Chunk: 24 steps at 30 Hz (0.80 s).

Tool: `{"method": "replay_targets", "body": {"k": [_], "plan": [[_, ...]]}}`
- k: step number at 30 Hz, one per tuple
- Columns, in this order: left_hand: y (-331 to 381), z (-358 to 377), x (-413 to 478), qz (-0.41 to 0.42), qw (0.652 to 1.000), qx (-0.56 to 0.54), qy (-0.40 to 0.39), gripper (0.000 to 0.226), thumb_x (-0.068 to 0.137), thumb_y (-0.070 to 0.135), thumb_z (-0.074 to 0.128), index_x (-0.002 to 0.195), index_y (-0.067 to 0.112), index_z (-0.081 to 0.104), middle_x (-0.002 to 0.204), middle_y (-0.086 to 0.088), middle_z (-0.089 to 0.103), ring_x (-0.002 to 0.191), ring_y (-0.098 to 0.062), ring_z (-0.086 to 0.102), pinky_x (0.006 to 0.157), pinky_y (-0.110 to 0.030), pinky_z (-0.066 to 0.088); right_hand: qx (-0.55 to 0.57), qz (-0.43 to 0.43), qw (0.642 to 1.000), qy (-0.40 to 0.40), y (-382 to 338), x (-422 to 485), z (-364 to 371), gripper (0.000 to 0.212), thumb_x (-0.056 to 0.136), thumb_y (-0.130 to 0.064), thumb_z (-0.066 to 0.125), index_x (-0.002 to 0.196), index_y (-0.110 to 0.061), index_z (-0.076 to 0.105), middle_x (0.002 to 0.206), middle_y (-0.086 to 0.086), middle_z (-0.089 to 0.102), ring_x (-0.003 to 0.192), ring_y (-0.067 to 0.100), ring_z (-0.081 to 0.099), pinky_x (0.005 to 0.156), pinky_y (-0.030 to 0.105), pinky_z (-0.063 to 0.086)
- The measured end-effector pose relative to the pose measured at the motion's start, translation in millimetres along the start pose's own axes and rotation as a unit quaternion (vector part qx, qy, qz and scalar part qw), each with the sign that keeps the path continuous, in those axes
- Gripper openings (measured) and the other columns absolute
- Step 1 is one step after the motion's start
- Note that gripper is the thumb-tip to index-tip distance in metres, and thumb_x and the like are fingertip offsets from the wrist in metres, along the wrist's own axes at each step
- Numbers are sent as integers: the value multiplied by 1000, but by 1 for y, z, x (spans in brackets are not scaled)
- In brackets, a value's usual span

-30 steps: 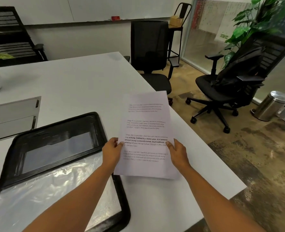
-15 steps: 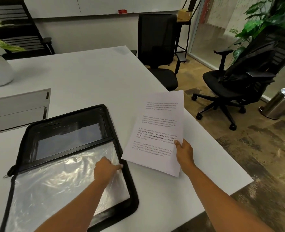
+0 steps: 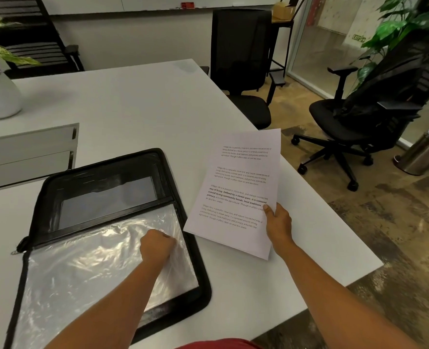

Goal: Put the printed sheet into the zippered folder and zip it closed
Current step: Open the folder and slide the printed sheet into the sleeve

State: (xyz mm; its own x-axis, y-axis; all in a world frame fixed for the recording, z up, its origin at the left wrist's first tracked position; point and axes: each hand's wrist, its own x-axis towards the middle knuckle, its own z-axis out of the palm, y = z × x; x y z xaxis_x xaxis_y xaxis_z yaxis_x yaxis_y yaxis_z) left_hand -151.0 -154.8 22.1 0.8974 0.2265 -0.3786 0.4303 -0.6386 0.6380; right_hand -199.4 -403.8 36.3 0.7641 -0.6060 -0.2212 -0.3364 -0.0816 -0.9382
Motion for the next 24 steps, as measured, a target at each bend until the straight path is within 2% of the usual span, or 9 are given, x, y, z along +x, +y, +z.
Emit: {"method": "replay_targets", "body": {"k": [3,6,10,12,14,16,19,23,24], "plan": [[1,-2,-1,-29,999,-31,7,21,74,2,59,53,1,57,49,-7,51,49,-19,49,49,-21,37,7,3,1000,1,0,0,0,29,96,-19,43,122,-8,52,119,15,61,101,28,59,87,41,52],[2,-5,-1,-52,998,-46,-2,16,73,-2,58,57,1,56,53,-8,50,52,-21,48,51,-21,37,9,3,1000,-2,1,-1,1,29,96,-19,43,122,-8,51,119,15,61,95,24,58,81,37,51],[-2,-8,0,-64,994,-89,-25,12,70,-11,65,65,1,65,72,-17,62,68,-27,59,69,-33,53,13,6,1000,1,1,-3,3,28,96,-19,43,120,-8,52,119,15,61,97,25,58,85,40,52],[-4,-9,-1,-68,990,-116,-31,13,68,-13,70,75,-2,70,80,-16,65,68,-27,61,72,-35,55,16,9,1000,-3,1,-4,3,28,96,-19,43,120,-8,52,118,15,61,96,26,59,83,40,52],[-6,-11,-3,-69,989,-125,-28,16,65,-9,76,79,-2,71,77,-13,65,61,-23,59,71,-33,54,18,7,1000,-6,1,-5,3,28,96,-20,43,120,-9,52,117,14,61,91,23,58,74,33,51],[-6,-12,-5,-70,990,-124,-23,15,64,-2,80,71,2,68,67,-9,64,56,-19,58,72,-32,54,17,3,1000,-8,1,-6,3,28,96,-20,43,120,-9,52,116,14,61,88,20,57,70,29,49],[-6,-12,-5,-68,987,-143,-23,21,64,4,82,60,8,62,58,-7,61,52,-17,56,68,-32,53,20,0,1000,-9,1,-6,4,28,96,-19,43,120,-8,52,116,14,61,89,21,57,73,32,48],[-9,-12,-1,-88,977,-190,-24,18,75,3,74,60,5,64,59,-11,64,53,-21,59,71,-39,58,27,0,1000,1,1,-8,2,27,96,-18,43,119,-8,53,117,14,61,91,22,56,78,33,48],[-10,-11,-1,-96,975,-197,-23,20,77,1,72,59,4,63,55,-10,63,48,-19,59,65,-36,59,27,1,1000,3,2,-8,1,27,96,-18,43,119,-8,53,117,14,61,93,23,56,80,35,49]]}}
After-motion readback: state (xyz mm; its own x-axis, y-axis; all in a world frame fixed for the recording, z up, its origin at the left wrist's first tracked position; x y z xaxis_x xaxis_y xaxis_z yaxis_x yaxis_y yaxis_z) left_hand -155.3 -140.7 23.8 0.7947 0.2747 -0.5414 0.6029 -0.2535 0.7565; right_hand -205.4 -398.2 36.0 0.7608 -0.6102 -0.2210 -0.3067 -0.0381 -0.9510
